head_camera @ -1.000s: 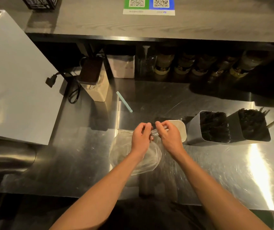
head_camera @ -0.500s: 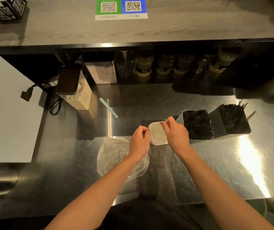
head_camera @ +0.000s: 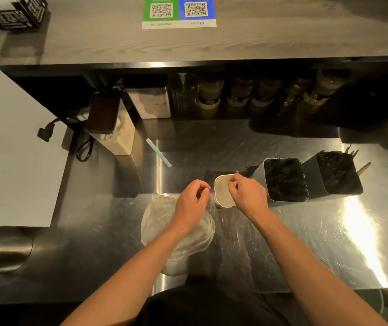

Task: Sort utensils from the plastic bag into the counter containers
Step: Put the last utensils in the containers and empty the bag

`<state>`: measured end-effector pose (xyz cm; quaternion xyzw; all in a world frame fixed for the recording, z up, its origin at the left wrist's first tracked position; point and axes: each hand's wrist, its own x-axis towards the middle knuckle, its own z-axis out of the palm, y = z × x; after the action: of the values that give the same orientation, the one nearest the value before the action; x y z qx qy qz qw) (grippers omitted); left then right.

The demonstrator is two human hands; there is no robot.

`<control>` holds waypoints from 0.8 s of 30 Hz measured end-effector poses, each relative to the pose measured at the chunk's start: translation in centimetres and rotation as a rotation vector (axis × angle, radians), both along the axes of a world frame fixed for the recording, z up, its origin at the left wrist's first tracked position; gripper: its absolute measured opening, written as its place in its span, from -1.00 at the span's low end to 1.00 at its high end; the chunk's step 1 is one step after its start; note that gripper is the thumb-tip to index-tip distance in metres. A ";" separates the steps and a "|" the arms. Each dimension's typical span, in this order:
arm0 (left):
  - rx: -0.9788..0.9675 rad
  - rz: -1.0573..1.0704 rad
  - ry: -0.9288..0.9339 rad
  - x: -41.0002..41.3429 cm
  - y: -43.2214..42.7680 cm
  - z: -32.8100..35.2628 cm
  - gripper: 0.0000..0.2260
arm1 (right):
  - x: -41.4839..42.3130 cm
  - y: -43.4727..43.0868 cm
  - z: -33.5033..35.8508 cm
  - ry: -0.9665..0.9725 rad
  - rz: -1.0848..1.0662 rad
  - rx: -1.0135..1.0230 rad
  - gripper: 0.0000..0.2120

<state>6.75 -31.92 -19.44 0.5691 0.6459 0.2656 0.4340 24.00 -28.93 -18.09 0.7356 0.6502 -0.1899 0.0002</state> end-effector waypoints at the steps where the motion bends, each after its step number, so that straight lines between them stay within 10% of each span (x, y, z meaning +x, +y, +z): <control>1: 0.005 0.012 0.004 -0.6 -0.2 0.1 -0.92 | 0.1 0.0 -0.3 -0.006 0.010 -0.027 -0.73; 11: 0.121 0.156 0.104 -6.3 -3.8 0.0 -0.90 | -2.5 -2.1 0.8 0.224 0.042 0.124 -0.75; 18: -0.074 -0.135 0.592 -9.4 -5.2 -3.3 -0.25 | -9.1 -6.8 -1.9 0.407 0.413 -0.181 -0.81; 24: -0.173 0.003 0.581 -10.3 -5.4 -5.0 -0.67 | -11.2 -7.1 -4.9 0.297 0.314 -0.223 -0.51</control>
<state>-3.51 -37.28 -24.44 0.5811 0.7641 0.0363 0.2778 12.82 -36.02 -23.03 0.5850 0.7245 -0.3642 0.0155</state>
